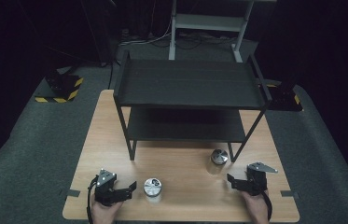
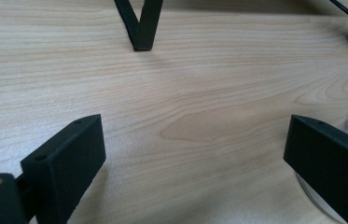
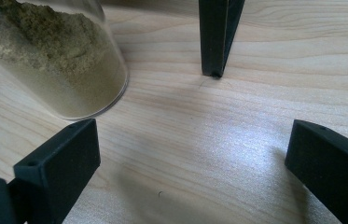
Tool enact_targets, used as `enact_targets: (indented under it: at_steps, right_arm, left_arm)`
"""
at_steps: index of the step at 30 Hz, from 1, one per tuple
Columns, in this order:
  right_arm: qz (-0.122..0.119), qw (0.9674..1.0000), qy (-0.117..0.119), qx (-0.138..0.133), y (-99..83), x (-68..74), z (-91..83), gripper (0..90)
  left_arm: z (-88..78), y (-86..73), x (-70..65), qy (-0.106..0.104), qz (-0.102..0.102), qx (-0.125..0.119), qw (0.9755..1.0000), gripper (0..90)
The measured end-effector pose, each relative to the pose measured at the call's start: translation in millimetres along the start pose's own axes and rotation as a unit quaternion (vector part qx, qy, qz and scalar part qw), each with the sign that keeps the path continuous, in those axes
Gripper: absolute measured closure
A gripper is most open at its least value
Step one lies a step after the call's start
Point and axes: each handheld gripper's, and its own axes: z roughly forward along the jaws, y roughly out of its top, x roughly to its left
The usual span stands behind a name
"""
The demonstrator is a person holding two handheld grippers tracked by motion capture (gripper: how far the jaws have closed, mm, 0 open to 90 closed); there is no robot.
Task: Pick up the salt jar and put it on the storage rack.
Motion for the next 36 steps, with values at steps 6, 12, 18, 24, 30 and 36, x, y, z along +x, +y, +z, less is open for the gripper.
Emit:
enact_targets:
  at_steps: [6, 12, 18, 24, 30, 36]
  right_arm:
    - [-0.001, 1.0000, -0.002, 0.000, 0.1, 0.7, 0.1, 3.2]
    - [-0.001, 1.0000, -0.002, 0.000, 0.1, 0.7, 0.1, 3.2]
    - [0.000, 1.0000, -0.001, 0.000, 0.1, 0.6, 0.0, 3.2]
    - [-0.001, 1.0000, -0.004, 0.001, 0.3, 2.2, 0.1, 3.2]
    - [-0.001, 1.0000, -0.004, 0.001, 0.2, 2.8, 0.1, 3.2]
    - [-0.003, 1.0000, -0.005, 0.002, 0.3, 3.5, 0.2, 3.2]
  left_arm:
    - [-7.7, -4.6, -1.8, -0.003, 0.008, 0.000, 1.0000, 5.3]
    - [-13.7, -11.0, -6.7, -0.004, 0.017, -0.001, 0.9999, 5.1]
    - [-19.7, -18.8, -13.3, -0.014, 0.025, 0.000, 0.9996, 4.6]
    - [-22.8, -21.9, -19.8, -0.029, 0.045, 0.004, 0.9986, 3.8]
    - [-23.4, -23.8, -25.3, -0.042, 0.060, 0.008, 0.9973, 3.2]
    - [-21.0, -26.1, -31.9, -0.059, 0.076, 0.020, 0.9952, 2.9]
